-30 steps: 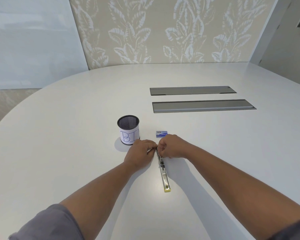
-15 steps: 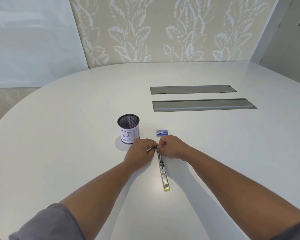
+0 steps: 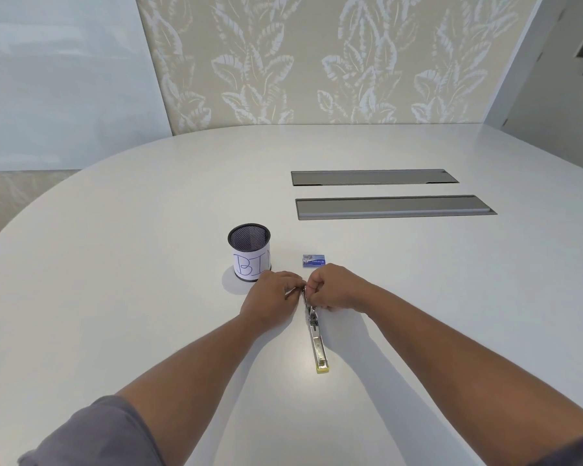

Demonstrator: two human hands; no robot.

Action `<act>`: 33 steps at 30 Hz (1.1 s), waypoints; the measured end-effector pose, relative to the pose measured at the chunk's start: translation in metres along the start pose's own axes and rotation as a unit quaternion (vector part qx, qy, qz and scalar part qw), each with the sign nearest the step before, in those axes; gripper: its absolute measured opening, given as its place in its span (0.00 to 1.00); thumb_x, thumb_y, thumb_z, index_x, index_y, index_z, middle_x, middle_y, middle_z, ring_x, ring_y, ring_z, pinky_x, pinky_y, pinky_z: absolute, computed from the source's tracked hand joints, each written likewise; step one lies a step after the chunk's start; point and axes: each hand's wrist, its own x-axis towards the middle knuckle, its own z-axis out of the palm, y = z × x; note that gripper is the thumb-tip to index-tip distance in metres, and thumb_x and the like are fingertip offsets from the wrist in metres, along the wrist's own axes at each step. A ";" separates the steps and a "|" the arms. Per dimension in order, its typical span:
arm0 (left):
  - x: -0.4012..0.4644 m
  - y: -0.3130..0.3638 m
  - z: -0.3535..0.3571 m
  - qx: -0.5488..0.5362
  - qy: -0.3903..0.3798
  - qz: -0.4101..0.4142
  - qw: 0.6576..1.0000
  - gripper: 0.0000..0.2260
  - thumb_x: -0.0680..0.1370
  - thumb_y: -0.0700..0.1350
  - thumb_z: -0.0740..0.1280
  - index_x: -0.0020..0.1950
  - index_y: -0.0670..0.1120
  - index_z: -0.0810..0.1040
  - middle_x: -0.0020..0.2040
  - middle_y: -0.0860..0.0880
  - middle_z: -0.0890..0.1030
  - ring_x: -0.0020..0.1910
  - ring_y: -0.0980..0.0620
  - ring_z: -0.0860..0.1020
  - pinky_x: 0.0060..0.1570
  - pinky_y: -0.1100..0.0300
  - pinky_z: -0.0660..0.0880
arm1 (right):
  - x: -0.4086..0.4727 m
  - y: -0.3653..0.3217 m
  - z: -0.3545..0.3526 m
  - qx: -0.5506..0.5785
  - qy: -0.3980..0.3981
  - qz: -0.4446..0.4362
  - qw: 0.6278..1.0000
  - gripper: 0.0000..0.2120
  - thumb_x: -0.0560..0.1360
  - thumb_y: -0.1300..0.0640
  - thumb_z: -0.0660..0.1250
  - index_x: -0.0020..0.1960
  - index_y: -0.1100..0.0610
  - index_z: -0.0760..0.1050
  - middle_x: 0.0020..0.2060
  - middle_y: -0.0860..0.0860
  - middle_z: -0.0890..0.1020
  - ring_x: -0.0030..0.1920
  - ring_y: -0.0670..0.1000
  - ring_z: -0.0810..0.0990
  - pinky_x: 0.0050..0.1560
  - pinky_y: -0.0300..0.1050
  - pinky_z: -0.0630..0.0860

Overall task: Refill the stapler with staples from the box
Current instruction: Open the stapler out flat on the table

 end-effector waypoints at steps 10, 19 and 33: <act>-0.001 0.001 -0.001 -0.001 0.003 0.010 1.000 0.16 0.75 0.48 0.59 0.55 0.61 0.83 0.54 0.65 0.84 0.51 0.54 0.81 0.53 0.53 0.79 | 0.002 -0.013 0.003 -0.131 0.001 -0.007 0.991 0.07 0.70 0.64 0.68 0.48 0.64 0.81 0.38 0.54 0.81 0.35 0.53 0.79 0.43 0.47 0.79; -0.001 0.001 -0.001 -0.007 0.000 0.010 1.000 0.15 0.75 0.48 0.59 0.54 0.60 0.83 0.52 0.64 0.84 0.49 0.54 0.81 0.51 0.53 0.79 | 0.000 -0.014 0.004 -0.120 0.008 -0.007 0.993 0.06 0.72 0.64 0.64 0.43 0.57 0.79 0.48 0.58 0.85 0.44 0.59 0.87 0.50 0.53 0.84; -0.001 0.001 0.000 0.013 0.002 -0.010 1.000 0.16 0.76 0.52 0.59 0.57 0.61 0.83 0.56 0.64 0.84 0.55 0.54 0.80 0.56 0.53 0.78 | -0.002 0.004 0.002 -0.005 0.012 -0.032 0.999 0.04 0.67 0.68 0.67 0.41 0.63 0.80 0.31 0.50 0.80 0.29 0.50 0.76 0.29 0.36 0.71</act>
